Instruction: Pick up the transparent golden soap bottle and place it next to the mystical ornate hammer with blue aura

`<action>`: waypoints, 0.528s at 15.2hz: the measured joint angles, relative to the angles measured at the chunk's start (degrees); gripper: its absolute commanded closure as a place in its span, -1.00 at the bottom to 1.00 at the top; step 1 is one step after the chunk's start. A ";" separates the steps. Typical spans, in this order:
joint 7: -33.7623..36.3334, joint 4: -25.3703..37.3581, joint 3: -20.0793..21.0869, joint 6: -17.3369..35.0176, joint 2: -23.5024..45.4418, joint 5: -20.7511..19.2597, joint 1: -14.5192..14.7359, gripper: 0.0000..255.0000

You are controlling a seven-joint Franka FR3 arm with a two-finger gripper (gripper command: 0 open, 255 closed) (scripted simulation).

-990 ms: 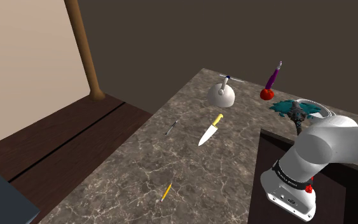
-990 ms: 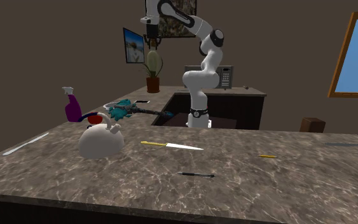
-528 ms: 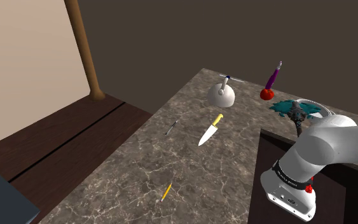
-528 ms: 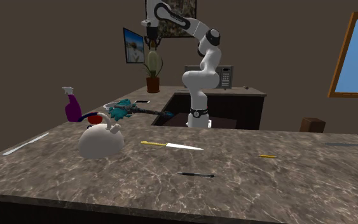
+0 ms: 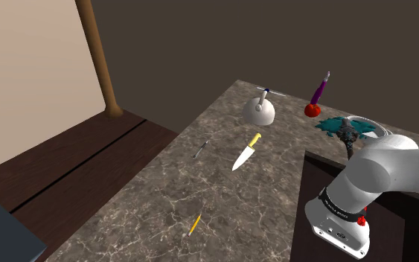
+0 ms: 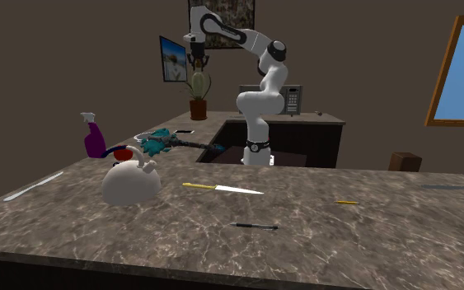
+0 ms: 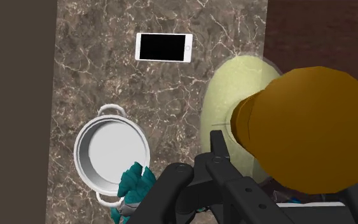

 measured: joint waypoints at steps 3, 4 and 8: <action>0.92 -2.71 -0.50 1.25 -1.37 -0.66 -0.71 1.00; 1.12 -3.47 -0.74 1.66 -1.79 -0.92 -0.91 1.00; 2.46 -7.16 -1.62 3.43 -3.56 -1.92 -1.82 1.00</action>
